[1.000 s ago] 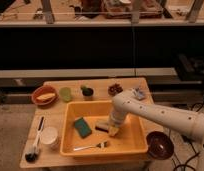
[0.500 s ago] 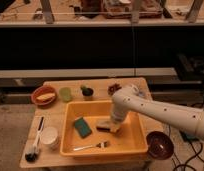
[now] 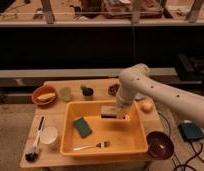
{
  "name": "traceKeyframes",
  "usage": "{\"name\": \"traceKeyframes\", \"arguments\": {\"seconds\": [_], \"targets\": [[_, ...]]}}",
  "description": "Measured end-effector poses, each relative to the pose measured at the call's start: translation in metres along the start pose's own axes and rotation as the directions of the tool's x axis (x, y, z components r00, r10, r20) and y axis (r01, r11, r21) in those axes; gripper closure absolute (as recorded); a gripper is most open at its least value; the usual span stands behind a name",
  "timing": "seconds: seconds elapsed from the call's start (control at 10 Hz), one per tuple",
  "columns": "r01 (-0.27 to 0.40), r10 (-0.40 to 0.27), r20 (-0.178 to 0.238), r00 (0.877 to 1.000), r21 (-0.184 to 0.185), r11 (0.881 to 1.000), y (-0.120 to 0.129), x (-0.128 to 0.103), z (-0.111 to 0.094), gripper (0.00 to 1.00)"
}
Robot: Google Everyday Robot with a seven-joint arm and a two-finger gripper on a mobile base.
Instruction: Wipe purple bowl with eraser
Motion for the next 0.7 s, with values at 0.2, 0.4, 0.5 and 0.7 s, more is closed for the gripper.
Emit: {"name": "traceKeyframes", "arguments": {"seconds": [0.2,0.4,0.5,0.7], "targets": [[-0.061,0.061,0.031,0.998,-0.008,0.998,-0.003,0.046,-0.027,1.00],[-0.144,0.144,0.041,0.989,0.006,0.990,0.004,0.094,-0.049,1.00],[-0.191,0.190,0.040,0.981,0.020,0.981,0.012,0.119,-0.060,1.00],[-0.284,0.283,0.022,0.959,0.038,0.958,0.040,0.161,-0.076,1.00]]}}
